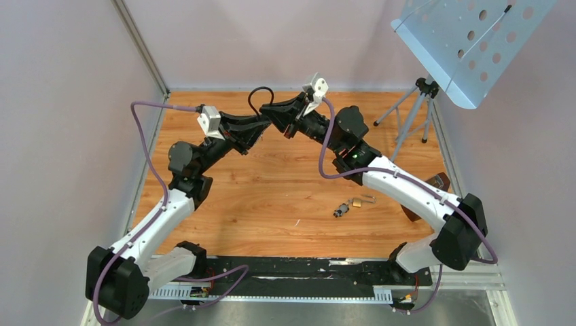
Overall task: Lock with the key
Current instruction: Lock the lock.
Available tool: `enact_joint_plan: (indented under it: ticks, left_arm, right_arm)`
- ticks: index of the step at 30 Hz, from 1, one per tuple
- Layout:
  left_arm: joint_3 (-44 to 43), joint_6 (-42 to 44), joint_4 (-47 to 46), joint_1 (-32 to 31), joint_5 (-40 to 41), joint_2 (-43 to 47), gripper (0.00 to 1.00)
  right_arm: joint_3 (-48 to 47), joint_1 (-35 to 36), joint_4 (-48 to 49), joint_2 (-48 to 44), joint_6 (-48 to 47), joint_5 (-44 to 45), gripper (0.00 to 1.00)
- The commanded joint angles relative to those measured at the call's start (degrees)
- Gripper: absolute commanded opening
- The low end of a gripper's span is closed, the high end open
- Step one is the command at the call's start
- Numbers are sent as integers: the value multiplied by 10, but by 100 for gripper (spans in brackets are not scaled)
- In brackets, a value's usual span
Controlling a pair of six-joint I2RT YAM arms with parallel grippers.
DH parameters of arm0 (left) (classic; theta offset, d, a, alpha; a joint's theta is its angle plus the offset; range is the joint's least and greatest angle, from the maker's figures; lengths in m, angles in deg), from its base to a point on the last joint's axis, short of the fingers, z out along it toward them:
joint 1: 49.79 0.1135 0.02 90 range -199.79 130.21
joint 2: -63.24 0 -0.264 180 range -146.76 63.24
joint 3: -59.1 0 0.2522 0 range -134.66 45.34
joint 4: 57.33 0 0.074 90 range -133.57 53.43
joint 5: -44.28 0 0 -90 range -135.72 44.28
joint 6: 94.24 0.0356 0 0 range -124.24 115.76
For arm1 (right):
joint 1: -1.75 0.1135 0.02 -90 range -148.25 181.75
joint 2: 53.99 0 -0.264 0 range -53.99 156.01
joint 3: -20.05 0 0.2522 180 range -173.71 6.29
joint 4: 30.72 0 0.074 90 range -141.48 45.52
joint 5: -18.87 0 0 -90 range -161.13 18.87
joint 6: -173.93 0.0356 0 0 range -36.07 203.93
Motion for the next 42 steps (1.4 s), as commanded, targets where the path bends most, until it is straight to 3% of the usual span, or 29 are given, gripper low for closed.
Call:
enact_joint_plan:
  ticks: [1, 9, 14, 18, 22, 29, 36, 38, 42]
  left_arm:
    - [-27, -24, -19, 0, 85, 12, 0]
    - [-14, -6, 28, 0, 102, 33, 0]
    - [-13, 1, 47, 0, 116, 36, 0]
    - [-26, -39, 74, 0, 160, 39, 0]
    - [-55, -98, 124, 0, 199, 45, 0]
    - [-103, -242, 140, 0, 196, 48, 0]
    - [-116, -342, 70, 0, 164, 36, 0]
    - [-115, -350, 53, 0, 161, 34, 0]
    - [-120, -336, 25, 2, 142, 35, 0]
  right_arm:
    - [-37, 24, -117, 6, 21, -35, 1]
    - [-106, 10, -181, -5, 79, 9, 24]
    - [-106, -5, -180, -32, 113, -10, 54]
    - [-91, -20, -181, -56, 119, -42, 70]
    - [-57, -32, -175, -71, 145, -43, 71]
    - [17, -43, -114, -86, 218, -74, 66]
    - [-23, -53, -90, -35, 329, -119, 58]
    - [-22, -63, -34, -21, 371, -164, 57]
    - [-22, -66, 25, -5, 387, -199, 68]
